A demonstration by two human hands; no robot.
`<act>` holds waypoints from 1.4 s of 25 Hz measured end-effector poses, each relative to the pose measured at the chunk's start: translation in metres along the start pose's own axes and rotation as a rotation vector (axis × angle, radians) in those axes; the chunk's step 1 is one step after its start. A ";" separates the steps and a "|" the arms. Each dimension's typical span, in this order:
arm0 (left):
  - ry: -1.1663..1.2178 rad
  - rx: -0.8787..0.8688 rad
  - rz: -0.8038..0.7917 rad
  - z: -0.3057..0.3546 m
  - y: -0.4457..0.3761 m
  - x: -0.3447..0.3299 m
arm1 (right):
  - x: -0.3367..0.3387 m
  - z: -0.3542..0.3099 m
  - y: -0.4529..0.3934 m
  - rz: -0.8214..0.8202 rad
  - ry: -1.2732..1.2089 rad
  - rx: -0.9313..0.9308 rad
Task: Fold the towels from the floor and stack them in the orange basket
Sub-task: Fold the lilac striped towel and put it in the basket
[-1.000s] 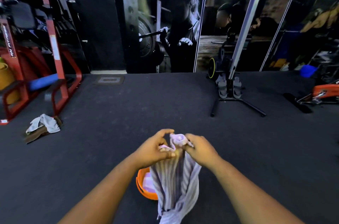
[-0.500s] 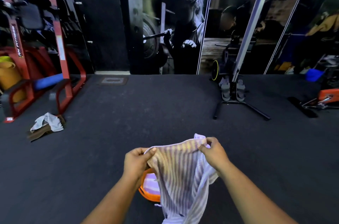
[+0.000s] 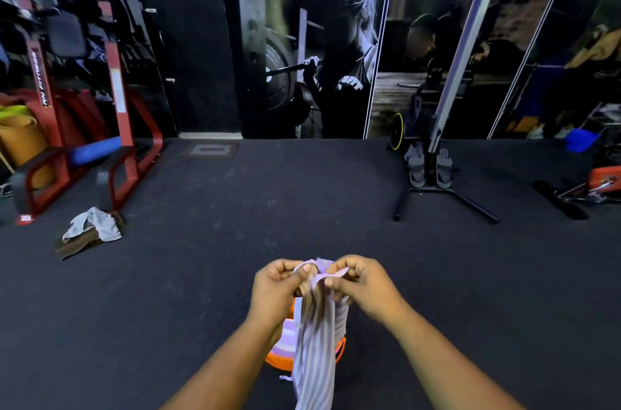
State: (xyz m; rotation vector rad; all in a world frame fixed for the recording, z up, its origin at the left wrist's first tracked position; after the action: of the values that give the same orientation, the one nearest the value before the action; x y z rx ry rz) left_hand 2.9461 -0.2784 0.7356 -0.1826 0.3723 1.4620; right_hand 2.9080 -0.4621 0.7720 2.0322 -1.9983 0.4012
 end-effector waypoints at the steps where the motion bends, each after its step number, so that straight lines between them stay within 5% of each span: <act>1: 0.029 0.017 -0.015 0.002 0.002 -0.001 | -0.001 -0.002 -0.002 0.075 0.115 0.060; 5: 0.030 0.014 -0.124 0.002 0.011 -0.012 | -0.010 -0.006 -0.010 0.219 0.514 0.222; 13: 0.021 0.000 -0.269 0.003 0.022 -0.011 | -0.024 -0.013 -0.009 0.129 0.057 0.203; 19: -0.146 -0.067 -0.222 0.023 0.012 -0.003 | -0.016 -0.012 -0.021 0.050 0.163 0.206; 25: -0.227 -0.217 -0.013 0.076 -0.031 0.029 | 0.025 0.012 -0.020 -0.321 0.874 0.051; 29: -0.296 -0.260 0.260 0.102 -0.069 0.087 | 0.075 0.023 -0.022 -0.092 1.261 -0.101; 32: -0.412 -0.238 0.222 0.102 -0.080 0.100 | 0.103 0.017 -0.027 0.076 1.391 -0.188; 35: -0.377 -0.273 0.250 0.108 -0.080 0.087 | 0.120 -0.008 -0.029 0.359 1.088 -0.105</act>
State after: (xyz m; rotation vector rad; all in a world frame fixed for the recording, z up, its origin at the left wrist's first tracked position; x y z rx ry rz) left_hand 3.0456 -0.1693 0.7965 -0.0768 -0.1174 1.7513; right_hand 2.9383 -0.5696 0.8244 0.9601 -1.5538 1.1352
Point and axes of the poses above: each hand's wrist, its own y-axis away from the middle knuckle, its own x-axis out of the back of the hand, z = x × y, the point moved 3 cm from there along -y, towards the middle knuckle, and after that the axes turned 7 degrees about y, right-handed, at the moved point
